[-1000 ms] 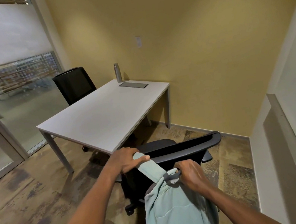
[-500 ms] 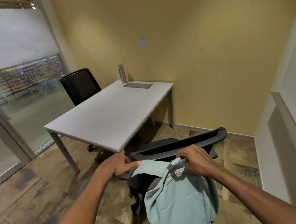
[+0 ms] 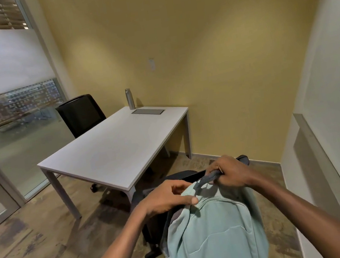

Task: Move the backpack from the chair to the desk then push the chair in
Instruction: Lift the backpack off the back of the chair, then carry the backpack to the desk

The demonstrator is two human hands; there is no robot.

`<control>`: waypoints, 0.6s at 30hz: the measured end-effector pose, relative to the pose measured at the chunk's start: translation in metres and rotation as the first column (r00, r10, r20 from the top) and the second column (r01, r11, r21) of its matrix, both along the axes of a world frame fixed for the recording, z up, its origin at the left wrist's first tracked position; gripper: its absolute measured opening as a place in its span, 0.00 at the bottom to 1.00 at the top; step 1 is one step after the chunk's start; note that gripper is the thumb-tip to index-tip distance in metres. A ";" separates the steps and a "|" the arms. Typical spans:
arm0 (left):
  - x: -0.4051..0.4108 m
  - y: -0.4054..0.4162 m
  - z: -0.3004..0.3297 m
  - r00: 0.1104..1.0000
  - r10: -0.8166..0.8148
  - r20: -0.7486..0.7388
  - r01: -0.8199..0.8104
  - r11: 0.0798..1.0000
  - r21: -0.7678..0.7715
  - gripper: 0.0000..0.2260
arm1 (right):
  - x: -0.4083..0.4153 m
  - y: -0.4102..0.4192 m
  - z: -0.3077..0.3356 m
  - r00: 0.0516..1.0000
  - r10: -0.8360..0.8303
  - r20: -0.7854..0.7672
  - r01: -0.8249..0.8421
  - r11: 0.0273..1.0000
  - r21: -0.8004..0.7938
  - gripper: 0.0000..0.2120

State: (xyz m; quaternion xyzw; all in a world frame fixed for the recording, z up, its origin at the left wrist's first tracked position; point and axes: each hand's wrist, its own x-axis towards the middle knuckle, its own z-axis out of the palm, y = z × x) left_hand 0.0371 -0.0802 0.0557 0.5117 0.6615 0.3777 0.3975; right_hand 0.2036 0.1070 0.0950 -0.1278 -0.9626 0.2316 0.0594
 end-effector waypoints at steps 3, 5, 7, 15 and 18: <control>0.020 0.010 0.009 0.990 -0.013 -0.140 0.025 0.996 0.084 0.30 | 0.018 0.012 0.029 1.000 -0.016 -0.021 0.015 0.999 -0.040 0.06; 0.032 0.017 0.006 0.974 0.034 -0.222 0.002 0.987 0.161 0.34 | 0.032 0.021 0.045 1.000 -0.024 -0.016 0.024 0.999 -0.043 0.05; 0.044 0.026 0.000 0.964 0.116 -0.237 -0.058 0.969 0.240 0.29 | 0.048 0.031 0.057 0.998 -0.061 -0.020 0.060 0.996 -0.061 0.03; 0.103 0.088 0.006 0.955 0.290 -0.059 -0.227 0.844 0.485 0.03 | 0.112 0.059 0.085 0.966 -0.252 -0.057 0.248 0.966 -0.071 0.07; 0.124 0.119 0.019 0.954 0.300 0.011 -0.266 0.829 0.492 0.07 | 0.138 0.075 0.093 0.939 -0.330 -0.096 0.325 0.944 -0.066 0.13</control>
